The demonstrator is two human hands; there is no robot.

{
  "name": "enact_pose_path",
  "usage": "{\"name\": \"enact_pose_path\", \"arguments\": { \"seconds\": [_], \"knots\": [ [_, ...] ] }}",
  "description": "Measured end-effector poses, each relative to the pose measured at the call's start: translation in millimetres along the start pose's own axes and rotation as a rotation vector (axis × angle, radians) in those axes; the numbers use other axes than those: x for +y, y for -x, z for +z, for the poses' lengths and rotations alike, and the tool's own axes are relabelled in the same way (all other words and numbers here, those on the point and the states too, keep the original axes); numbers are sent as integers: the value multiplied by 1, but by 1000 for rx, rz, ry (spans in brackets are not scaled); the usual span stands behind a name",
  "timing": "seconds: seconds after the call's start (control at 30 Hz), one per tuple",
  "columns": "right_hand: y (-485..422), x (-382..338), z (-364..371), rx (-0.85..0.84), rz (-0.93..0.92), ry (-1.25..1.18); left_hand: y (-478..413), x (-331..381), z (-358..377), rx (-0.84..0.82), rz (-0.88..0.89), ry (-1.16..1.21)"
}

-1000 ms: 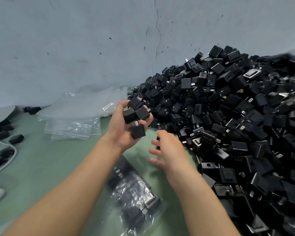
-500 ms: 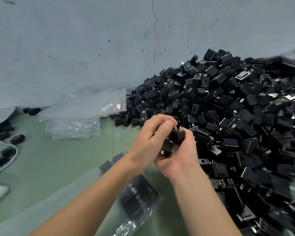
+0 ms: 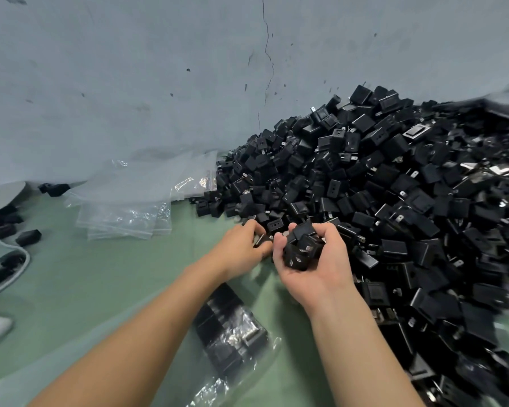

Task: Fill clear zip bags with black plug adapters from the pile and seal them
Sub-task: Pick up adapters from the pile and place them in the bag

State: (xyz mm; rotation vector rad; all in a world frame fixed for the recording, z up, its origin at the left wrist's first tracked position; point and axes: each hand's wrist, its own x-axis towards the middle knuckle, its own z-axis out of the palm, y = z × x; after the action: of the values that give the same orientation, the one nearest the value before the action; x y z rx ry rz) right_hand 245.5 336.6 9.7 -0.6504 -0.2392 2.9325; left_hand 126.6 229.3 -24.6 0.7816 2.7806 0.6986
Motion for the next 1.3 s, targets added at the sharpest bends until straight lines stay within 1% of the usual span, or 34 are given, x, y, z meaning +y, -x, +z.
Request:
{"name": "enact_pose_path", "arguments": {
  "seconds": [0.07, 0.1, 0.13, 0.23, 0.33, 0.4, 0.47, 0.53, 0.57, 0.6, 0.67, 0.73, 0.8, 0.87, 0.9, 0.97, 1.07, 1.13, 1.23, 1.3],
  "knots": [
    [1, 3, 2, -17, -13, -20, 8, 8, -5, -56, 35, 28],
    [2, 5, 4, -31, -21, -20, 14, 10, -11, -37, 63, 24],
    [5, 8, 7, -50, -25, -11, 23, 11, -19, 19, 89, 37],
    [17, 25, 14, -114, 29, 44, 71, -4, -63, 305, 78, 162],
    [35, 53, 20, -166, 149, 144, 151, -55, -104, 541, -53, 290],
    [46, 75, 24, -169, 192, 228, 211, -95, -121, 687, -225, 373],
    [55, 95, 27, -167, 216, 302, 257, -133, -128, 760, -437, 397],
    [63, 115, 26, -137, 241, 400, 285, -162, -128, 698, -623, 363],
    [67, 124, 25, -120, 257, 450, 295, -170, -125, 648, -658, 337],
    [71, 132, 24, -109, 272, 501, 302, -176, -120, 594, -651, 287],
    [78, 146, 20, -104, 291, 606, 312, -182, -109, 497, -574, 123],
    [83, 157, 17, -141, 275, 758, 320, -180, -105, 434, -472, -13],
    [89, 168, 15, -243, 214, 1036, 327, -178, -105, 415, -359, -76],
    [94, 178, 12, -350, 151, 1332, 331, -173, -106, 411, -268, -74],
    [96, 183, 11, -387, 154, 1431, 333, -171, -107, 407, -236, -31],
    [98, 194, 8, -436, 218, 1530, 335, -166, -109, 393, -218, 86],
    [97, 204, 7, -457, 299, 1604, 335, -163, -108, 390, -292, 293],
    [95, 209, 8, -478, 333, 1618, 334, -162, -107, 395, -374, 513],
    [96, 216, 9, -517, 393, 1608, 332, -158, -100, 279, -463, 950],
    [97, 218, 9, -553, 427, 1582, 330, -157, -95, 217, -498, 1088]
  ]
}}
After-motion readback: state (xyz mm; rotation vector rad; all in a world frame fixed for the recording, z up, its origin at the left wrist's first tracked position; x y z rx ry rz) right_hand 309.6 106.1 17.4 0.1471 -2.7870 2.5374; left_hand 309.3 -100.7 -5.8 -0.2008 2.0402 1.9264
